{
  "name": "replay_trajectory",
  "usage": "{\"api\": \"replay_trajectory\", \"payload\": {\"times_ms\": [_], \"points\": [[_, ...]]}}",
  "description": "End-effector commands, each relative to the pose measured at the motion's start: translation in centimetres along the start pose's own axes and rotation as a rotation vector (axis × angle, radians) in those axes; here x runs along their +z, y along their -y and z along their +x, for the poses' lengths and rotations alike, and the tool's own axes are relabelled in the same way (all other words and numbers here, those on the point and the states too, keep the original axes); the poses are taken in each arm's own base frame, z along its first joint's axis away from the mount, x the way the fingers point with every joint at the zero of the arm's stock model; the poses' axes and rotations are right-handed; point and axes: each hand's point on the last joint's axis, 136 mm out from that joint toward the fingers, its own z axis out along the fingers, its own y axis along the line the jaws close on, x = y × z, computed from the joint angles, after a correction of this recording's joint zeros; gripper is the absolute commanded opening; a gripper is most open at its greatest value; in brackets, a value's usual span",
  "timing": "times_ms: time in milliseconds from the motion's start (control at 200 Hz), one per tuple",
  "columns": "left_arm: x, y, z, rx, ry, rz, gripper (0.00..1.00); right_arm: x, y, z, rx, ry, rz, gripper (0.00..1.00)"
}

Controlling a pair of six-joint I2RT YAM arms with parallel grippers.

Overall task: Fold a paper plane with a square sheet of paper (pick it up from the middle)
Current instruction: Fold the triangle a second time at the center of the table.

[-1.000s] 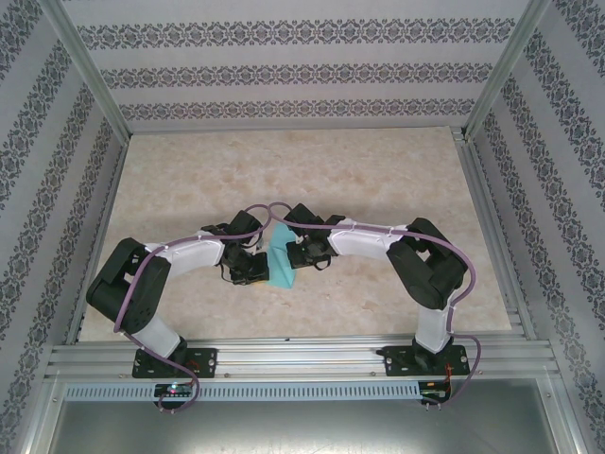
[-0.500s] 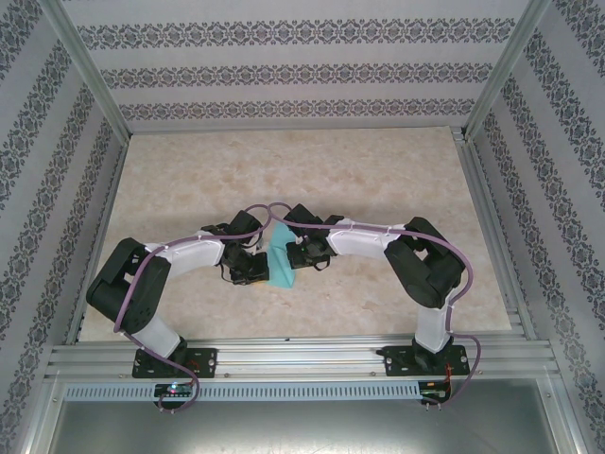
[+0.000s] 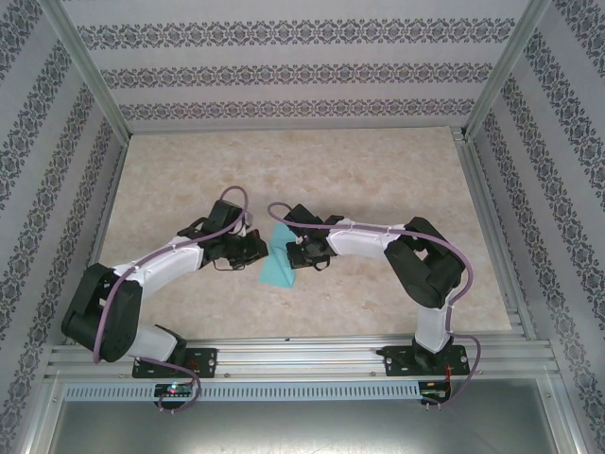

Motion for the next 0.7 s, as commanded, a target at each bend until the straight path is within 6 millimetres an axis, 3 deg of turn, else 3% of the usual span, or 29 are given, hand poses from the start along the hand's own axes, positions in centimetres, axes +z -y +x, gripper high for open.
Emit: {"api": "replay_trajectory", "payload": {"times_ms": [0,145,694], "points": [[0.8,1.8,-1.0,-0.08,0.001,0.151,0.0,1.0,1.0,1.3,0.012,-0.029,0.047,0.08],[1.9,2.9,-1.4,-0.103,-0.019,0.231,0.0,1.1,1.0,1.2,0.014,-0.03,0.049,0.09],[5.3,1.3,-0.3,-0.11,-0.095,0.213,0.0,1.6,1.3,1.6,0.015,-0.048,0.059,0.08]]}}
